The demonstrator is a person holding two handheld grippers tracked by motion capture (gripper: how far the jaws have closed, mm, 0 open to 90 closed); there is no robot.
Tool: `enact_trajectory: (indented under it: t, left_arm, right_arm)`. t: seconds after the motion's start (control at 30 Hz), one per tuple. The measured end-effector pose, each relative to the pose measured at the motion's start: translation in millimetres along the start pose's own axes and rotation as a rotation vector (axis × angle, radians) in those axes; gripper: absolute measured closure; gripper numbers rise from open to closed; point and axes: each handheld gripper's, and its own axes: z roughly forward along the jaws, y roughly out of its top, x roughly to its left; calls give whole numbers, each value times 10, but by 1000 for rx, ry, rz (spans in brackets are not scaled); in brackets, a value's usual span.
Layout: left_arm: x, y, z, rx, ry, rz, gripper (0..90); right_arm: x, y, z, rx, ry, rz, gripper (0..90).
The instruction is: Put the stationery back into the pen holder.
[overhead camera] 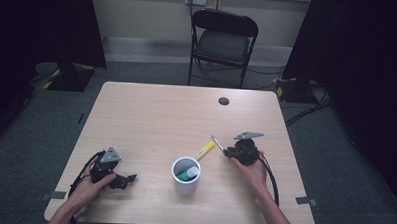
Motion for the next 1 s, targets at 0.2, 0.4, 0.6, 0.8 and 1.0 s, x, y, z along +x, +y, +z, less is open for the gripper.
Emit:
enact_trajectory:
  t: [0.2,0.4,0.6,0.8,1.0]
  left_arm:
    - [0,0,1,-2,0,1,0]
    - [0,0,1,-1,0,1,0]
    - [0,0,0,0,0,0,0]
    - [-1,0,0,-1,0,-1,0]
    - [-1,0,1,-1,0,-1,0]
  right_arm:
    - [-19,63,72,-6,2,1,745]
    - [13,123,184,4,-16,-22,751]
    - [-5,98,204,29,-38,-41,796]
    - [-20,6,86,52,-51,-66,795]
    - [-48,-152,-84,60,-28,-51,795]
